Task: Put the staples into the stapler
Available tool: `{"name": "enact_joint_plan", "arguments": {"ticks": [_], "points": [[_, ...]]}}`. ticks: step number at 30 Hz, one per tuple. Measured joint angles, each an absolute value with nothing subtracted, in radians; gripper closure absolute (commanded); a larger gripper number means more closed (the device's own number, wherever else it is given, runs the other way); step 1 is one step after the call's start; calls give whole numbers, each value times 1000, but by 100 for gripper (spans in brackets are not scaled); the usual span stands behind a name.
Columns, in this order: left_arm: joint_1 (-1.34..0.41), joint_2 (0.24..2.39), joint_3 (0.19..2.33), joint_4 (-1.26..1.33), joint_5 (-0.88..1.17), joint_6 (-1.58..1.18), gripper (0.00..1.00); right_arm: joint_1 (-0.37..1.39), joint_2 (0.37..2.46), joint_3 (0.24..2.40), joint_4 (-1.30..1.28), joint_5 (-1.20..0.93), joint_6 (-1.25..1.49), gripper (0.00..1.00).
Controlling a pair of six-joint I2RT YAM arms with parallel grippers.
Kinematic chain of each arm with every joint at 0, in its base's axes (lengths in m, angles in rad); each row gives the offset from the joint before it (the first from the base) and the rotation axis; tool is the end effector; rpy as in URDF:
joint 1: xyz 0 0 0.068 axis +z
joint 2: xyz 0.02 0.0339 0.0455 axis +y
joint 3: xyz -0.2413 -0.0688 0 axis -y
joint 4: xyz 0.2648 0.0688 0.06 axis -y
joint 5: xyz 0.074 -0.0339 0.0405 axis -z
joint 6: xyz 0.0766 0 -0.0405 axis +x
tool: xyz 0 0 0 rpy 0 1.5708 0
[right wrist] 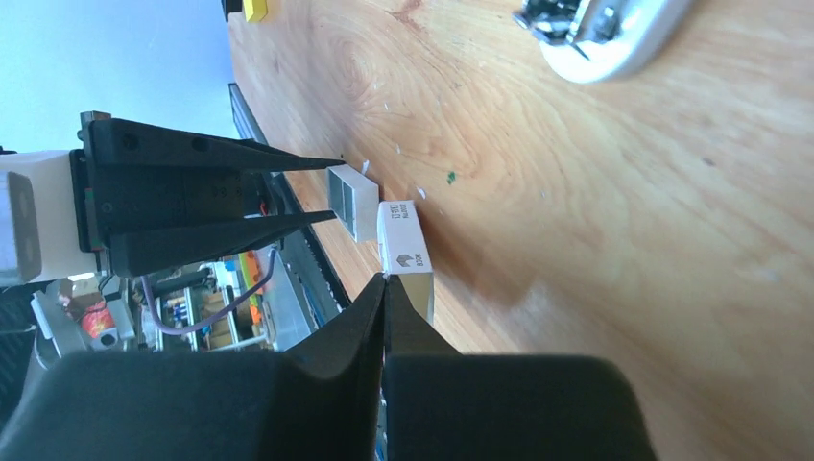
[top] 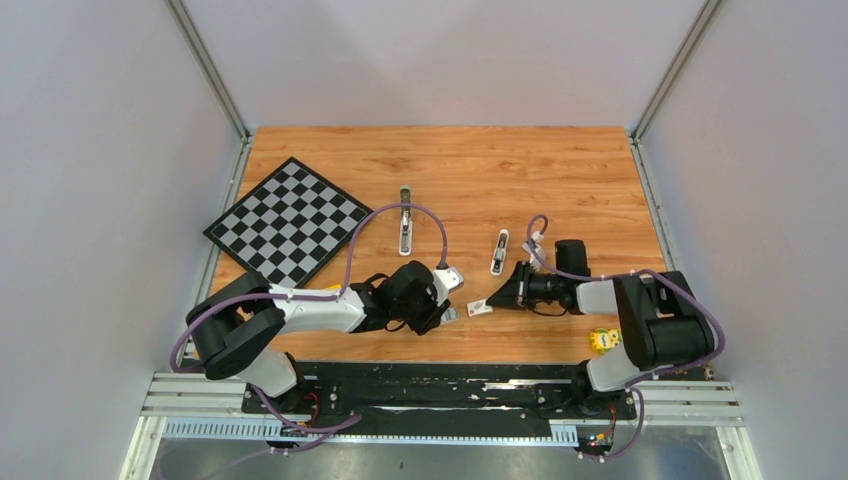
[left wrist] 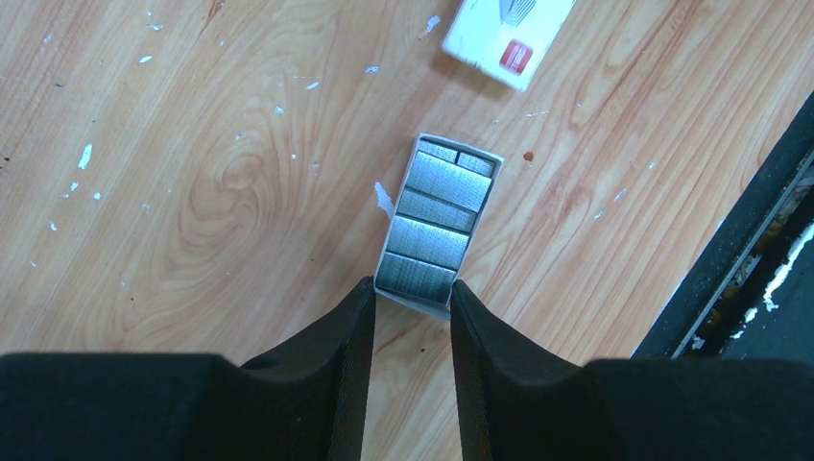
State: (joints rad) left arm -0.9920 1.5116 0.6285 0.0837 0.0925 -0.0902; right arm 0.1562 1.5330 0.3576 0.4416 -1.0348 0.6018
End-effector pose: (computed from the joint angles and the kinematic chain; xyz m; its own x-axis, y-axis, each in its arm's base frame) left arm 0.1718 -0.2759 0.0801 -0.4688 0.5535 -0.6883 0.8299 0.5428 -0.1287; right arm 0.2389 0.1043 0.0576 -0.9474 0.1435 -0.2862 -0.2109 0.3930 0.8951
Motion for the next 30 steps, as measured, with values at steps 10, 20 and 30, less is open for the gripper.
{"name": "enact_joint_plan", "arguments": {"ticks": [10, 20, 30], "points": [[-992, 1456, 625, 32, 40, -160, 47, 110, 1380, 371, 111, -950, 476, 68], [-811, 1236, 575, 81, 94, -383, 56, 131, 1113, 472, -173, -771, 460, 68], [-622, 1231, 530, 91, 248, -602, 53, 480, 959, 591, -313, -378, 569, 69]]}}
